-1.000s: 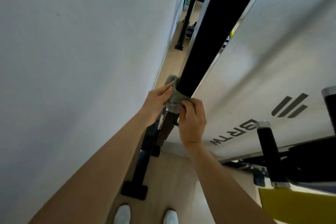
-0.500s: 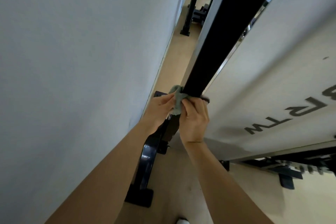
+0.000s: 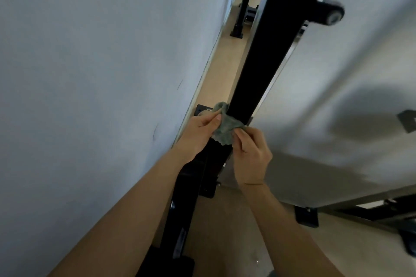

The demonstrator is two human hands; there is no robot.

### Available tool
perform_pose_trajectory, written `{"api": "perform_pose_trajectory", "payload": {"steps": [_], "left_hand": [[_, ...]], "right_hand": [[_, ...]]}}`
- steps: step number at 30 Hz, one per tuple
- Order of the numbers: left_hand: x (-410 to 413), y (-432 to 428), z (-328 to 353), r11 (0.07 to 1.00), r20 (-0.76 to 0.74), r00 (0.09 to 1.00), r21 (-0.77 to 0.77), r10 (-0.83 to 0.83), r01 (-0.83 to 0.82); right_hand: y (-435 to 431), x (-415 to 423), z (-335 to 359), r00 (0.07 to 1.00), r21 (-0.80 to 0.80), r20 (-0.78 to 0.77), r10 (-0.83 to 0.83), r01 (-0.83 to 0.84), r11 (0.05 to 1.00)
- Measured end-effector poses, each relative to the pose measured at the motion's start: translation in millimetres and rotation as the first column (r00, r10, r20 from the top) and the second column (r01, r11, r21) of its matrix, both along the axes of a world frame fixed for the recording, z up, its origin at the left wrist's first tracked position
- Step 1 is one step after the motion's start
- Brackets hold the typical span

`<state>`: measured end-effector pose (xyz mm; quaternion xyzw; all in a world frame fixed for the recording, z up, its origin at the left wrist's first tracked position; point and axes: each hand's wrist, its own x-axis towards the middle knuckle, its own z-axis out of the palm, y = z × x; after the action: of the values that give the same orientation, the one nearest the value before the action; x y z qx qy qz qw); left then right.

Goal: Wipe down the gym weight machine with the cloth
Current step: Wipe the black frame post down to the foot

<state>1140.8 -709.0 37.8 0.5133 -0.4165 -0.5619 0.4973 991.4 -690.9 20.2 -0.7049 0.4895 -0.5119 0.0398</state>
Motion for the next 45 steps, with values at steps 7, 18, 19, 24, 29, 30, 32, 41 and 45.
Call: {"api": "perform_pose_trajectory", "payload": {"steps": [7,18,19,24,29,30,32,41,45], "left_hand": [[-7.7,2.3,-72.4,0.999,-0.039,0.998,-0.032,0.039,-0.04],[-14.6,78.4,-95.7,0.945,0.7,0.636,-0.24,0.326,-0.22],[-11.6,87.3,-93.5,0.92,0.717,0.577,-0.289,0.392,-0.266],[9.5,85.0,-108.0,0.891,0.764,0.464,-0.34,0.449,-0.303],[12.8,75.4,-148.3,0.951,0.767,0.563,-0.265,0.308,-0.159],[10.7,75.8,-153.3,0.952,0.773,0.559,-0.277,0.3,-0.129],[9.4,71.7,-158.5,0.953,0.78,0.553,-0.283,0.293,-0.106],[37.0,-3.3,-133.2,0.95,0.887,0.462,-0.153,0.011,0.272],[47.1,-19.3,-126.7,0.947,0.896,0.435,-0.061,-0.087,0.315]], "right_hand": [[1.8,-9.6,-96.9,0.998,0.071,-0.047,0.029,-0.025,0.997],[28.4,-15.0,-141.1,0.997,0.218,-0.06,0.048,-0.034,0.975],[34.4,-14.3,-135.5,0.998,0.209,-0.033,0.052,-0.044,0.977],[40.0,9.8,-135.2,0.988,0.225,0.06,0.144,-0.154,0.962],[43.6,14.5,-161.9,0.949,0.452,0.235,0.212,-0.3,0.84],[43.3,13.1,-162.7,0.939,0.476,0.288,0.189,-0.312,0.822],[37.4,10.5,-161.1,0.925,0.524,0.355,0.134,-0.315,0.791],[21.7,23.9,-162.2,0.888,0.423,0.435,0.151,-0.349,0.836],[19.1,31.1,-163.7,0.923,0.366,0.378,0.08,-0.228,0.902]]}}
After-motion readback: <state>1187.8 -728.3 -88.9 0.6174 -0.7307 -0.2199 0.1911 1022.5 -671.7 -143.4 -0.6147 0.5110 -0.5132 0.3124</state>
